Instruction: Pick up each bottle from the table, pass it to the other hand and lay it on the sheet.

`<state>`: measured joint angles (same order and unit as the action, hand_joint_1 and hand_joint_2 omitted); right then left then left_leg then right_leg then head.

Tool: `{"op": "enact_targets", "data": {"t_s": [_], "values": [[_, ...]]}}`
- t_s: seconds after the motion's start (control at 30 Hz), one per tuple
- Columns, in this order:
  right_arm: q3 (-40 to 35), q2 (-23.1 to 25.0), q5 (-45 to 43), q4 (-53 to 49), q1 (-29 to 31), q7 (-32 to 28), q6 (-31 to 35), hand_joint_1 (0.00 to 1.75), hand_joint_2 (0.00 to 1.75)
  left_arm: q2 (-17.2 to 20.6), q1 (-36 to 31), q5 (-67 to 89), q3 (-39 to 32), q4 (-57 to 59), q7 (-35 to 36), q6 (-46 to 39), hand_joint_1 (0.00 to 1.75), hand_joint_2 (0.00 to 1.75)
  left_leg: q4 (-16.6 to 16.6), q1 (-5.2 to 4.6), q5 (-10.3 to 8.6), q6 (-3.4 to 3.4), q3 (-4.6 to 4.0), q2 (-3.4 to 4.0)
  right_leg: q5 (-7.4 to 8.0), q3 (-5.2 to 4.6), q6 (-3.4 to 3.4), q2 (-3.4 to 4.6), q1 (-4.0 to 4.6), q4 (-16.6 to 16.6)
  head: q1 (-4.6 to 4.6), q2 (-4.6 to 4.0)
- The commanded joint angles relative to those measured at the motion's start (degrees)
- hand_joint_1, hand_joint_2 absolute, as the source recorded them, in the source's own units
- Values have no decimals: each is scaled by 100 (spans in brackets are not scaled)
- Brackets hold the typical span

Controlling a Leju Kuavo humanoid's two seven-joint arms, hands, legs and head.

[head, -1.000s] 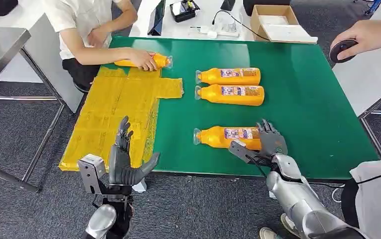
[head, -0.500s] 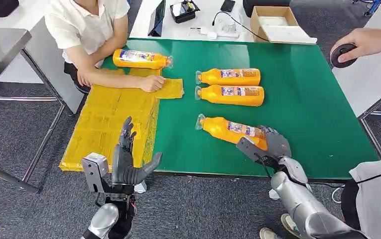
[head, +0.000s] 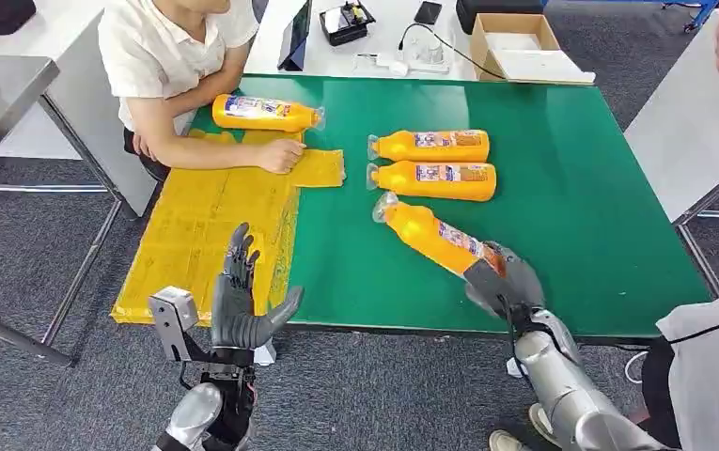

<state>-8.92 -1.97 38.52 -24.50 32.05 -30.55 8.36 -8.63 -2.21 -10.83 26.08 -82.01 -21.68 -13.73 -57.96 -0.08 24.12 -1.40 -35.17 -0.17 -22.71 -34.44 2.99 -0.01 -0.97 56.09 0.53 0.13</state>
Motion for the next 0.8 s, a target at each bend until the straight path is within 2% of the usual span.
{"op": "enact_targets", "data": {"t_s": [0.03,0.13,0.2,0.3,0.43,0.63,0.8], "values": [[286,376,-338,-662,-333,-203,-262,175,175,48,-121,-216,-101,444,53,103,0,175,5,4,8,12,13,9,-8,8,-16,7,5,1,2,0],[284,347,-338,-655,-350,-204,-268,175,175,46,-125,-216,-99,442,53,103,0,175,6,5,3,9,3,-14,-9,6,-12,-14,5,-4,2,0],[286,411,-847,-946,-414,-614,-655,175,175,35,-141,-378,-122,503,80,162,0,175,3,3,1,5,-10,-13,-5,-6,-7,-4,1,-2,0,0],[-54,458,-1402,-1953,-707,-348,-986,175,175,69,-155,-726,-91,670,243,471,0,175,2,3,10,9,-6,-2,-11,0,-13,6,2,0,-2,0],[-684,511,-1761,-2660,-1000,-149,-1475,175,175,249,-255,-818,302,974,570,1163,0,175,5,-1,4,10,-23,-5,-6,-16,-12,1,-1,-3,0,0],[-1535,776,-1737,-2647,-1073,-91,-1652,175,175,108,-463,-702,593,1234,570,1440,0,175,3,3,5,10,-31,2,-7,-31,-11,4,3,-1,2,0],[-1833,906,-1843,-2562,-1050,-142,-1615,175,175,16,-537,-808,602,1297,614,1486,0,175,4,6,8,11,-23,-4,-12,-21,-14,-2,5,-1,0,0]]}}
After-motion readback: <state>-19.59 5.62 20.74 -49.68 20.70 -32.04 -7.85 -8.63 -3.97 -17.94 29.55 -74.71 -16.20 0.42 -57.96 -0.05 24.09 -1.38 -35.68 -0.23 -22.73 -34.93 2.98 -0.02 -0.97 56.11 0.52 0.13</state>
